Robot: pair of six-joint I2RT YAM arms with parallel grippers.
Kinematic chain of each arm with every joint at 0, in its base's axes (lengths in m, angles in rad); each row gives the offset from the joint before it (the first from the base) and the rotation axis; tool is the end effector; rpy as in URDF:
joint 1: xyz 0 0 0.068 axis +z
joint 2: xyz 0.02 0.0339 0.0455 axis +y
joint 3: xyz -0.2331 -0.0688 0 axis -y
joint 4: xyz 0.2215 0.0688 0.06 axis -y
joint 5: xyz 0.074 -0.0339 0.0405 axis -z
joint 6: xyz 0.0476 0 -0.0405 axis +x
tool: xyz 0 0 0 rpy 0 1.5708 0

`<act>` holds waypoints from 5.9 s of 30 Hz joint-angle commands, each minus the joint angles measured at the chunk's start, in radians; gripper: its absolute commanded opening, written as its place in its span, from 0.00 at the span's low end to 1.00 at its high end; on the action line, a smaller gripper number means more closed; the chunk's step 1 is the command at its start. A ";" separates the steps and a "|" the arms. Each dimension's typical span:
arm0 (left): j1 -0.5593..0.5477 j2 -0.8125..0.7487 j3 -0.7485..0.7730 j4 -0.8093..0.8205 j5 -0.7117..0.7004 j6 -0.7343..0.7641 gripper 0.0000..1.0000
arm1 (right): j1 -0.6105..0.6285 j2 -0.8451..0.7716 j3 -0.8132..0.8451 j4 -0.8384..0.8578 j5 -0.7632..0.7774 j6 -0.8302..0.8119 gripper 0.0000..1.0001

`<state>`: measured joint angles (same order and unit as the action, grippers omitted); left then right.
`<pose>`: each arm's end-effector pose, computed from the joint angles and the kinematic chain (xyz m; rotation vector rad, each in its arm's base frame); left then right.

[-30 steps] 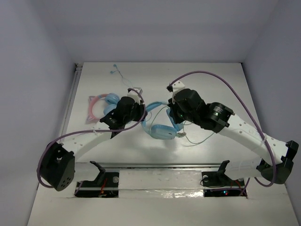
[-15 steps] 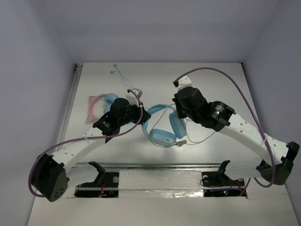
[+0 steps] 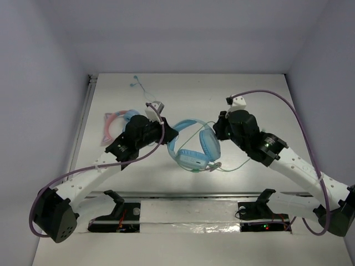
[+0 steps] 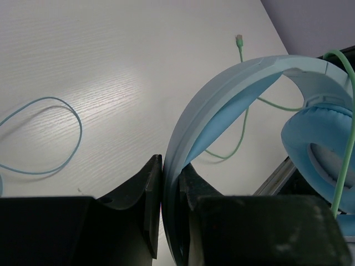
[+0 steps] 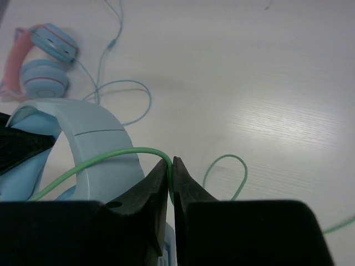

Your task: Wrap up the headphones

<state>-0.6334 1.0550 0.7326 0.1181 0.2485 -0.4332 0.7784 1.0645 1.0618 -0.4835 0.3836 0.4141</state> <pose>0.1960 -0.1585 0.2786 0.3758 1.8404 -0.9744 0.1785 0.1510 0.3216 -0.1337 2.0332 0.3596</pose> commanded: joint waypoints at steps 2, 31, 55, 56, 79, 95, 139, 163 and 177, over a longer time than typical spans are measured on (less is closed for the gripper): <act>0.005 -0.082 0.082 0.121 -0.012 -0.094 0.00 | -0.011 -0.076 -0.109 0.278 -0.118 0.071 0.17; 0.005 -0.125 0.355 -0.069 -0.126 -0.124 0.00 | -0.111 0.084 -0.493 0.944 -0.256 0.106 0.63; 0.023 0.037 0.524 0.020 -0.221 -0.148 0.00 | -0.111 0.152 -0.677 1.039 -0.299 0.304 0.57; 0.032 0.039 0.531 0.011 -0.232 -0.144 0.00 | -0.111 0.152 -0.680 1.037 -0.293 0.311 0.57; 0.072 0.184 0.394 0.271 -0.575 -0.357 0.00 | 0.186 0.088 -0.655 0.852 -0.368 0.423 0.00; 0.008 0.312 0.185 0.319 -0.862 -0.259 0.00 | 0.545 0.181 -0.139 0.200 -0.157 0.230 0.00; -0.276 -0.013 0.130 -0.413 -0.285 0.197 0.00 | 0.312 0.150 0.297 -0.356 0.448 -0.083 0.05; -0.121 -0.167 0.133 -0.299 0.006 0.123 0.00 | 0.075 -0.024 -0.084 0.135 0.012 0.032 0.24; 0.001 -0.197 0.274 -0.190 -0.015 0.005 0.00 | 0.012 -0.081 -0.440 0.715 -0.247 0.078 0.29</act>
<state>-0.6449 0.8925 0.9154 -0.2104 0.2211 -0.3412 0.7990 0.9951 0.6598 0.0105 0.1860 0.4755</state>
